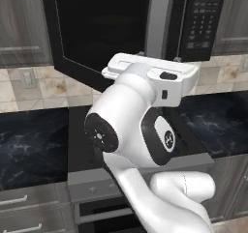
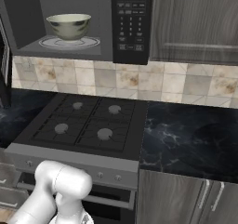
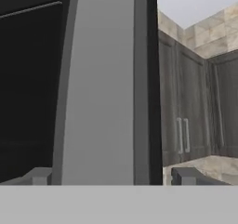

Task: The microwave is finished heating the shrimp and squash. Take the bowl containing the food and place it on the dining counter.

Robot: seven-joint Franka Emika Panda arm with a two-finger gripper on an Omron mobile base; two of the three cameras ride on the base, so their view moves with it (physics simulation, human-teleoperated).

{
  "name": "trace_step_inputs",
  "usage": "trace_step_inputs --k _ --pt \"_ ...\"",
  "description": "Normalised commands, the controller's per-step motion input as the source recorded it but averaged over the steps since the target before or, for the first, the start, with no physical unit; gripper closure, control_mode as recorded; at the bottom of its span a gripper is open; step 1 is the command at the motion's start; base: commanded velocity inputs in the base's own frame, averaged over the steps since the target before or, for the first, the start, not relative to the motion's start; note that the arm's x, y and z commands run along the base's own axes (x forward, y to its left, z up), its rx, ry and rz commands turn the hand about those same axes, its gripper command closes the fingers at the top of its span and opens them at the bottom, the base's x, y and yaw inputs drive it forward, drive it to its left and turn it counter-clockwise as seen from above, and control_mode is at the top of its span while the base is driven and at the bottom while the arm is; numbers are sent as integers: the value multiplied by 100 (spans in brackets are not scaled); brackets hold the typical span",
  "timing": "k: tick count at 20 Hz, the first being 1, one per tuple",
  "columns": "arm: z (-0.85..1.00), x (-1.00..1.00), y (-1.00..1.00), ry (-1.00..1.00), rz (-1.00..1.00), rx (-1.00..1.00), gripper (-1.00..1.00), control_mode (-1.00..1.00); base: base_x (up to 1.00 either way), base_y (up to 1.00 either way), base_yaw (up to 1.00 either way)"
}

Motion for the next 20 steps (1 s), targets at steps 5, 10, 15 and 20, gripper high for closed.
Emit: trace_step_inputs --k 5,10,15,20 --pt "-29 -100 4 -1 0 0 -100 -100 0 0 0" --pt "-41 -100 0 -1 0 0 -100 -100 0 0 0" --pt "-13 -49 7 0 3 -3 -100 -100 0 0 0" --pt "-14 24 53 0 -4 -12 -100 -100 0 0 0"
